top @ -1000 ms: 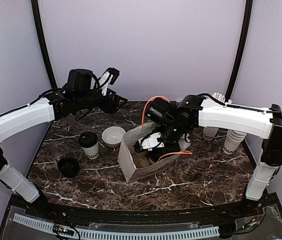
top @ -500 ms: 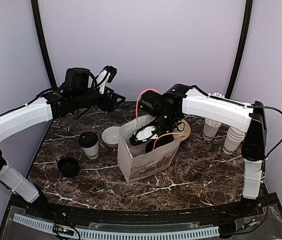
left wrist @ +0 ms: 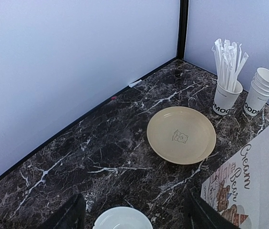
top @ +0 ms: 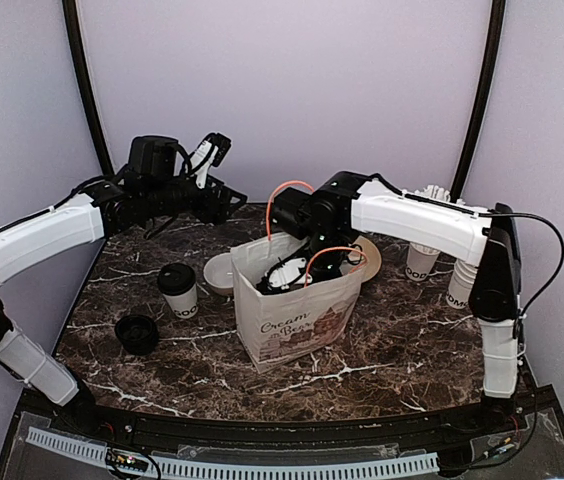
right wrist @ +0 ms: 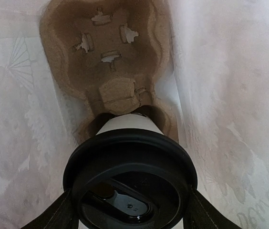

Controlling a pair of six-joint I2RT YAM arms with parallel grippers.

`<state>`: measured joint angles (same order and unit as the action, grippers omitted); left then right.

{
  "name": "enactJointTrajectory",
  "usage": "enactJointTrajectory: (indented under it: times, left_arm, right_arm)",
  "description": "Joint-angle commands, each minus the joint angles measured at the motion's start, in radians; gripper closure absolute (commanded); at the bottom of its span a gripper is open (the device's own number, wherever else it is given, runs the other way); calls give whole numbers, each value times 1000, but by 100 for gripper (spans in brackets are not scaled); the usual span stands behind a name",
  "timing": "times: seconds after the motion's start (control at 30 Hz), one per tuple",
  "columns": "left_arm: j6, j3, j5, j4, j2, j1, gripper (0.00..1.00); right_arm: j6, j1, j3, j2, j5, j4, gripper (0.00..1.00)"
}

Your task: Pack the takeout coffee

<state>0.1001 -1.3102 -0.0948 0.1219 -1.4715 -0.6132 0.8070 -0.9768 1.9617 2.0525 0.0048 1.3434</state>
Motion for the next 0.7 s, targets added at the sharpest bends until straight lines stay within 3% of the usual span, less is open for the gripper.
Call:
enactJointTrajectory:
  times: [0.0,0.2,0.43,0.67]
  left_arm:
    - [-12,-40,-15,22,51,6,27]
    - [-24,-37,-18,27,72,6,27]
    - [3,-47,-34,57,98,6,27]
    - [43,-67,-305,142,139,6,22]
  right_arm:
    - [-32,3,-3,111,-42,62,48]
    - [-53,6,30,112,-47,66,45]
    - [-55,3,73,14,-49,74,21]
    - [-68,4,102,-37,-76,75,1]
